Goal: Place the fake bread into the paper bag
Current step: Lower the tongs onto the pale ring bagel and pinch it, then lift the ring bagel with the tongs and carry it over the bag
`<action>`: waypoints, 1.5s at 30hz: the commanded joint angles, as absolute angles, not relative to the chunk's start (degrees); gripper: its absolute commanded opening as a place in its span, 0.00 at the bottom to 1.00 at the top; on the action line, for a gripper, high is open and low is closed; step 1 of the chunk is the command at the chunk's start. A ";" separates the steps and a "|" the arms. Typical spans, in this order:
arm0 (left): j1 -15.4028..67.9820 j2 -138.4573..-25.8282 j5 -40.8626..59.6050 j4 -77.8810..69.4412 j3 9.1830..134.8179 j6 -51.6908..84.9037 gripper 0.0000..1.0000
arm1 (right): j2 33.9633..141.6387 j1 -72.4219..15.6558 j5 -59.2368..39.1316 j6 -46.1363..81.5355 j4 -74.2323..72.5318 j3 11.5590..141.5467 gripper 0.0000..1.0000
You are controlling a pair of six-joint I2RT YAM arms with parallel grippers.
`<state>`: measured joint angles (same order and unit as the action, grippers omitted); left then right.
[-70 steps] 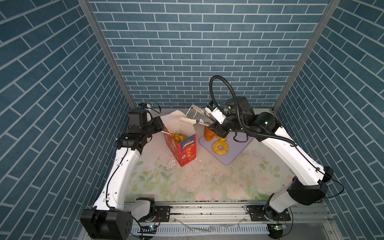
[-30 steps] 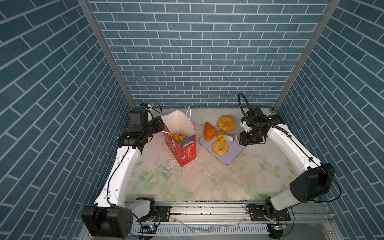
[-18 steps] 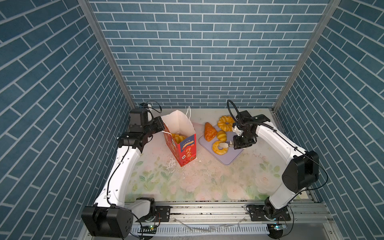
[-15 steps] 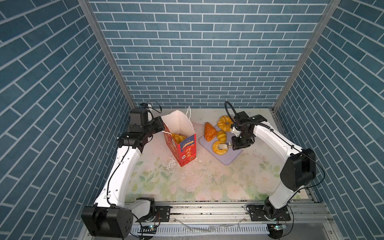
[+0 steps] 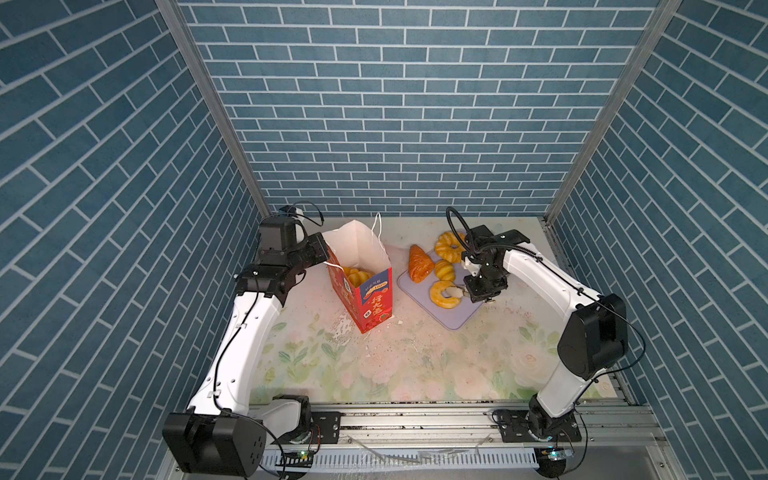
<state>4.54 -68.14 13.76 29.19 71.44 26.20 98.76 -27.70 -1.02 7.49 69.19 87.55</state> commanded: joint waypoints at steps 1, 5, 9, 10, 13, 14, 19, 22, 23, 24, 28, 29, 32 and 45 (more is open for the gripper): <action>4.83 -67.40 13.72 28.93 71.76 25.09 0.00 | 94.66 -27.81 1.58 6.59 72.00 88.75 0.21; 4.83 -67.85 14.06 28.79 72.20 25.04 0.00 | 92.27 -27.10 3.45 6.78 73.02 88.52 0.18; 4.83 -68.20 14.28 28.74 72.40 24.94 0.00 | 90.12 -25.94 5.26 6.09 74.18 88.71 0.16; 4.82 -68.23 14.33 28.78 72.51 24.91 0.00 | 89.42 -25.78 5.14 5.75 74.52 89.22 0.16; 4.83 -68.23 14.24 28.70 72.55 24.82 0.00 | 87.18 -25.32 5.14 4.98 74.87 90.90 0.16; 4.83 -68.24 14.24 28.67 72.52 24.83 0.00 | 86.65 -25.09 5.52 4.79 75.08 91.62 0.16; 4.83 -68.30 14.25 28.63 72.56 25.03 0.00 | 85.69 -24.64 9.57 5.35 80.00 99.40 0.15; 4.83 -68.41 13.91 28.73 72.40 24.99 0.00 | 85.23 -24.70 10.55 5.93 81.12 104.72 0.15; 4.83 -68.49 13.72 28.74 72.36 24.97 0.00 | 85.00 -24.67 10.55 6.05 80.68 106.26 0.15; 4.83 -68.60 13.63 28.59 72.25 25.03 0.00 | 84.67 -24.74 10.55 6.08 79.66 107.83 0.15; 4.83 -68.66 13.87 27.77 72.21 25.66 0.00 | 82.31 -26.01 7.79 4.54 70.81 110.34 0.15; 4.83 -68.69 13.93 27.82 72.27 25.75 0.00 | 81.78 -26.87 7.45 3.80 68.43 110.45 0.15; 4.83 -68.29 13.69 28.20 72.06 25.88 0.00 | 81.11 -30.77 6.40 1.05 60.64 111.27 0.15; 4.86 -66.83 12.94 28.90 71.64 26.26 0.00 | 94.09 -46.47 -4.49 -11.47 54.50 126.76 0.16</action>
<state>4.56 -68.03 13.72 28.62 71.44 26.17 91.35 -43.83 -1.48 -5.54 56.16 124.90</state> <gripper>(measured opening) 0.044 0.268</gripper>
